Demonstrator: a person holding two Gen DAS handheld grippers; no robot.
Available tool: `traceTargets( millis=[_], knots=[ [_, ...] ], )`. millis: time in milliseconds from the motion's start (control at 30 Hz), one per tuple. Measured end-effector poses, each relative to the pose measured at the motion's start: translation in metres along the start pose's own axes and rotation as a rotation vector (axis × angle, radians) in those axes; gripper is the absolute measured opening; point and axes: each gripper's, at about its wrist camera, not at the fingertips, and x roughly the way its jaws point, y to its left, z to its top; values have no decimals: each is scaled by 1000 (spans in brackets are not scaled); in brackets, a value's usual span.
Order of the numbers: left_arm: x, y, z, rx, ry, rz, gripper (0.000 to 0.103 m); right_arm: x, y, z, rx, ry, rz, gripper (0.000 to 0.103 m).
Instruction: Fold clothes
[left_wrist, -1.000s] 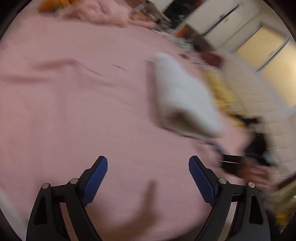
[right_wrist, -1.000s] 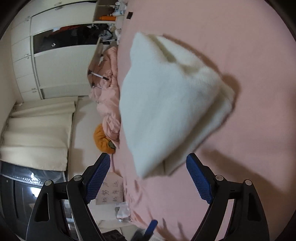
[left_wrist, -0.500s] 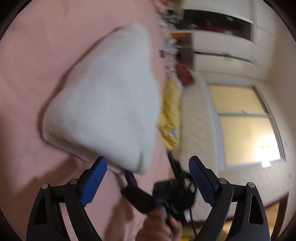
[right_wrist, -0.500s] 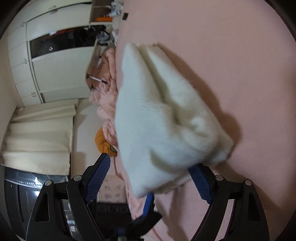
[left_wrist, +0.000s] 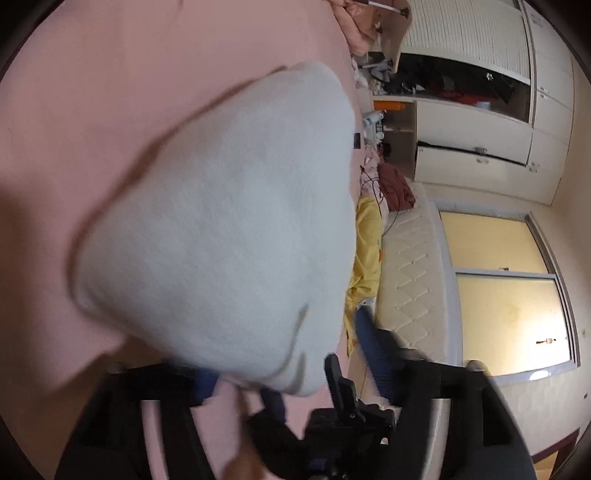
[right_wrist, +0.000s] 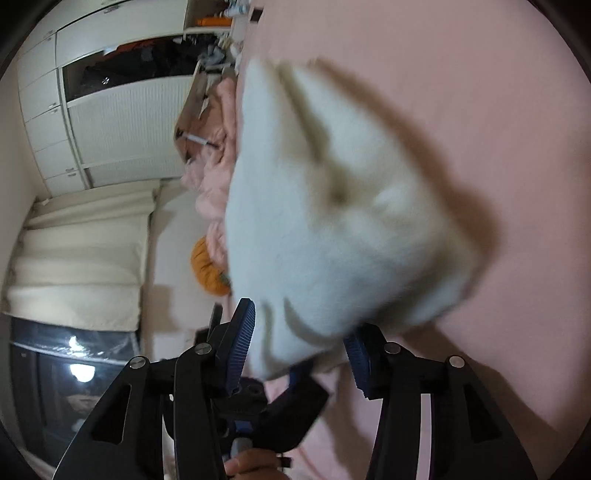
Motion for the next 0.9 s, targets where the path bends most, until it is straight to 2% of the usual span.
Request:
traceTargets(
  millis=[33,67,100,167,200,233,267,300,333,367,400,433,467,500,533,567,600,633,667,733,767,800,833,900],
  knots=[
    [5,-5,0,27,2,12,57,1,3,2,-26,-21,24,46],
    [9,-9,0,50,6,30,24,-3,4,4,-39,-56,9,20],
    [11,-10,2,57,12,37,13,-8,4,6,-51,-92,-9,12],
    [9,-8,5,48,20,26,13,-15,3,7,-38,-101,0,12],
    [8,-7,6,48,22,27,17,-18,3,8,-31,-105,5,15],
    [6,-5,7,50,18,44,23,-21,0,8,-9,-103,-31,22],
    [1,-2,9,43,-8,57,41,-23,-2,8,14,-100,-70,38],
    [-5,2,12,32,-41,65,46,-29,-6,8,41,-140,-103,42],
    [-11,6,14,21,-74,72,45,-34,-9,9,59,-173,-96,42],
    [-16,11,18,3,-97,65,22,-41,-13,9,63,-200,-47,37],
    [-19,14,22,-6,-88,52,16,-43,-12,11,45,-196,-41,31],
    [-20,17,25,-10,-68,41,16,-44,-11,13,25,-190,-39,27],
    [-21,16,27,-1,-54,41,18,-44,-8,15,7,-185,-42,27],
    [-23,15,28,11,-47,54,26,-45,-5,16,4,-188,-42,27],
    [-26,13,28,19,-55,67,33,-44,-4,16,12,-186,-51,29],
    [-31,11,29,25,-71,80,35,-46,-6,17,31,-185,-93,41],
    [-33,11,29,33,-78,90,26,-47,-7,17,31,-198,-109,42],
    [-35,12,30,41,-82,100,21,-49,-7,16,-3,-222,-109,37],
    [-34,11,31,57,-70,115,20,-49,-4,17,-40,-225,-156,31],
    [-29,7,32,92,-35,144,21,-49,8,14,-112,-223,-257,31],
    [-30,4,33,99,-13,156,26,-50,15,13,-149,-222,-308,34],
    [-34,0,32,110,8,176,40,-51,21,12,-185,-221,-359,39],
    [-39,-3,31,125,28,198,49,-55,30,4,-244,-248,-429,46],
    [-57,-12,22,192,56,230,69,-64,48,-12,-368,-306,-573,46]
  ],
)
